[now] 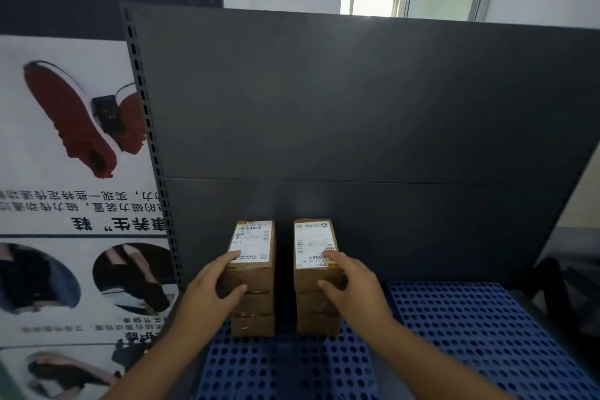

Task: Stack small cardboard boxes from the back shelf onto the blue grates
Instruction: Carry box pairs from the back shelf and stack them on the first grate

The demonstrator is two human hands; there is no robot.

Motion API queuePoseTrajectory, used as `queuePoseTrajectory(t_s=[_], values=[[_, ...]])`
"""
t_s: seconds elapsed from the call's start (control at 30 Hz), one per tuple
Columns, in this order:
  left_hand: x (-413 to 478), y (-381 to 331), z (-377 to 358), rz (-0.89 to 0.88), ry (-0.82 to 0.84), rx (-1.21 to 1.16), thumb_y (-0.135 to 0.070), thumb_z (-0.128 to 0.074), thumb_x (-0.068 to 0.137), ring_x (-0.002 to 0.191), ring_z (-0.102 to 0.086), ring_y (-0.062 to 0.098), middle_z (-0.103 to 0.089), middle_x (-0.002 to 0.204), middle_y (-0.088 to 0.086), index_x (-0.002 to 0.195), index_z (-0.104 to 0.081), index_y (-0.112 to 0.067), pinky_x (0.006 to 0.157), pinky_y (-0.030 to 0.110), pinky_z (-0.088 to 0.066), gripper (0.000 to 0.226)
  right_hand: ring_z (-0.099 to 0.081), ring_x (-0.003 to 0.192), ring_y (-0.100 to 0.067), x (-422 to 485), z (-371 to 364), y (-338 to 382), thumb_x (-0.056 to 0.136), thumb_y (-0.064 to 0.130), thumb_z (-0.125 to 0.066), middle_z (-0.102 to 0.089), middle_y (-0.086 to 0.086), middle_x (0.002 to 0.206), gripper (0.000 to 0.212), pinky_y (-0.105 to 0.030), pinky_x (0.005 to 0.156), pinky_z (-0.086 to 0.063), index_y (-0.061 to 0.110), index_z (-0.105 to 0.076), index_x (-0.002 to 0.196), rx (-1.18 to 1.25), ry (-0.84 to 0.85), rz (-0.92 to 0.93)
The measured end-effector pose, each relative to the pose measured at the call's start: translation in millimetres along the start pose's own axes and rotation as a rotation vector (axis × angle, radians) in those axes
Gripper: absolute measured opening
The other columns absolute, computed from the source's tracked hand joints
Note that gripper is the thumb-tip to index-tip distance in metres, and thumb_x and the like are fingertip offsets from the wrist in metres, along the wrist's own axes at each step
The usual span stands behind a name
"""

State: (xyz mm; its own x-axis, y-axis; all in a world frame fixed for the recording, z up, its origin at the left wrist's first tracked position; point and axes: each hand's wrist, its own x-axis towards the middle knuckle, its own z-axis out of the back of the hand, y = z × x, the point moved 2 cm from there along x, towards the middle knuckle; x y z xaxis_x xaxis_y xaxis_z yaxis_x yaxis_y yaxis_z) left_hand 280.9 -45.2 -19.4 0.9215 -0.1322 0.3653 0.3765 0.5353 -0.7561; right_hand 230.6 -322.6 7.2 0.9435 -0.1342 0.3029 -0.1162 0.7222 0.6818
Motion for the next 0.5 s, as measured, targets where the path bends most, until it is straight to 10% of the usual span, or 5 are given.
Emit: queuePoseTrajectory(t_s=[0.5], values=[[-4.8, -33.7, 15.5, -0.083, -0.056, 0.124, -0.034, -0.08, 0.077, 0.135, -0.036, 0.016, -0.038, 0.147, -0.003, 0.132, -0.043, -0.047, 0.107, 0.036, -0.035, 0.068, -0.045, 0.12, -0.007, -17.5, 27.2, -3.4, 0.088, 0.04, -0.065, -0.034, 0.01, 0.144, 0.066, -0.02, 0.095, -0.044, 0.047, -0.031, 0.143, -0.006, 0.024, -0.022]])
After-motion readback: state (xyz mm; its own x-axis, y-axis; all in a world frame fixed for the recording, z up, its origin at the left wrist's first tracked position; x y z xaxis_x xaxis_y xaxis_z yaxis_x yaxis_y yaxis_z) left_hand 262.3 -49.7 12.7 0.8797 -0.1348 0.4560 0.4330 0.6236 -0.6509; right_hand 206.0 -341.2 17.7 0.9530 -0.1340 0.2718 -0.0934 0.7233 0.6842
